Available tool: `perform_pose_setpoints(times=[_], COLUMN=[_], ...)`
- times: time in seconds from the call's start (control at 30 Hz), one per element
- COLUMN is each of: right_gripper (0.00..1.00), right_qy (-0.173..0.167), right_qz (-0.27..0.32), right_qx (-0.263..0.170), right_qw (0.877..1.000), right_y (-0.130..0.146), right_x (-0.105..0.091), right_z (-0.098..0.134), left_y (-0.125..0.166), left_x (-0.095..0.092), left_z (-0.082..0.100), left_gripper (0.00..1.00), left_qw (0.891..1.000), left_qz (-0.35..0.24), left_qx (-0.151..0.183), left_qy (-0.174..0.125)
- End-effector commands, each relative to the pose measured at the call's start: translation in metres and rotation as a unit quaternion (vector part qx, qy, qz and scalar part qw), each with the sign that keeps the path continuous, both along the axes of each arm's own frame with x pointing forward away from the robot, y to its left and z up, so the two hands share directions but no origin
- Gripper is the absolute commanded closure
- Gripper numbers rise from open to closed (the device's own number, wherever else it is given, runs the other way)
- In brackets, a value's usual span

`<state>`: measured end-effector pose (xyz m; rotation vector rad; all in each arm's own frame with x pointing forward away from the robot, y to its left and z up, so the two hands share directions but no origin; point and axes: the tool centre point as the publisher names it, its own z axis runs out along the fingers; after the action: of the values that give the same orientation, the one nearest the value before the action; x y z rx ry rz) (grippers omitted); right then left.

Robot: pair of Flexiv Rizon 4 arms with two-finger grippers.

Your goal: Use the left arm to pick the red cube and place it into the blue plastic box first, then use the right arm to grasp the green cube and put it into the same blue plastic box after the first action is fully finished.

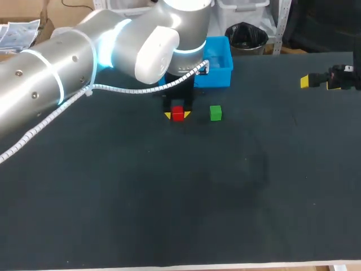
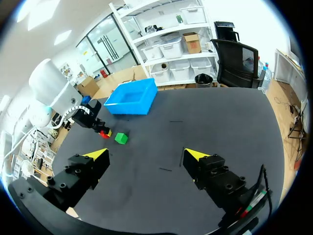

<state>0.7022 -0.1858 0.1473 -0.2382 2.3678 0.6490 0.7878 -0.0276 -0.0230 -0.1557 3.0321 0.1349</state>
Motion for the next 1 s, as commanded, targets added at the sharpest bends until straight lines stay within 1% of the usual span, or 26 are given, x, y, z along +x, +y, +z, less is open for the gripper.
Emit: perform_pose_setpoints(times=[0.03, 0.2, 0.33, 0.37, 0.53, 0.67, 0.83, 1.0], right_gripper=[0.0, 0.0, 0.0, 0.0, 0.0, 0.0, 0.0, 0.0], right_qy=[0.0, 0.0, 0.0, 0.0, 0.0, 0.0, 0.0, 0.0], right_qz=[0.0, 0.0, 0.0, 0.0, 0.0, 0.0, 0.0, 0.0], right_qx=[0.0, 0.0, 0.0, 0.0, 0.0, 0.0, 0.0, 0.0], right_qw=[1.0, 1.0, 1.0, 1.0, 1.0, 1.0, 1.0, 1.0], right_y=[0.0, 0.0, 0.0, 0.0, 0.0, 0.0, 0.0, 0.0], right_x=[0.0, 0.0, 0.0, 0.0, 0.0, 0.0, 0.0, 0.0], right_z=[0.0, 0.0, 0.0, 0.0, 0.0, 0.0, 0.0, 0.0], left_y=[0.0, 0.001, 0.005, 0.006, 0.012, 0.015, 0.016, 0.015], left_x=[0.003, 0.006, 0.01, 0.012, 0.018, 0.022, 0.027, 0.031], left_z=[0.0, 0.02, 0.043, 0.052, 0.084, 0.105, 0.123, 0.13], left_gripper=[1.0, 1.0, 1.0, 1.0, 1.0, 1.0, 1.0, 1.0], left_qw=[1.0, 1.0, 1.0, 1.0, 0.999, 0.997, 0.996, 0.995], left_qz=[0.001, -0.002, -0.002, -0.002, -0.003, -0.001, 0.0, 0.003], left_qx=[0.005, 0.019, 0.011, 0.013, -0.007, -0.022, -0.033, -0.043], left_qy=[0.004, -0.002, -0.017, -0.023, -0.048, -0.069, -0.083, -0.092])
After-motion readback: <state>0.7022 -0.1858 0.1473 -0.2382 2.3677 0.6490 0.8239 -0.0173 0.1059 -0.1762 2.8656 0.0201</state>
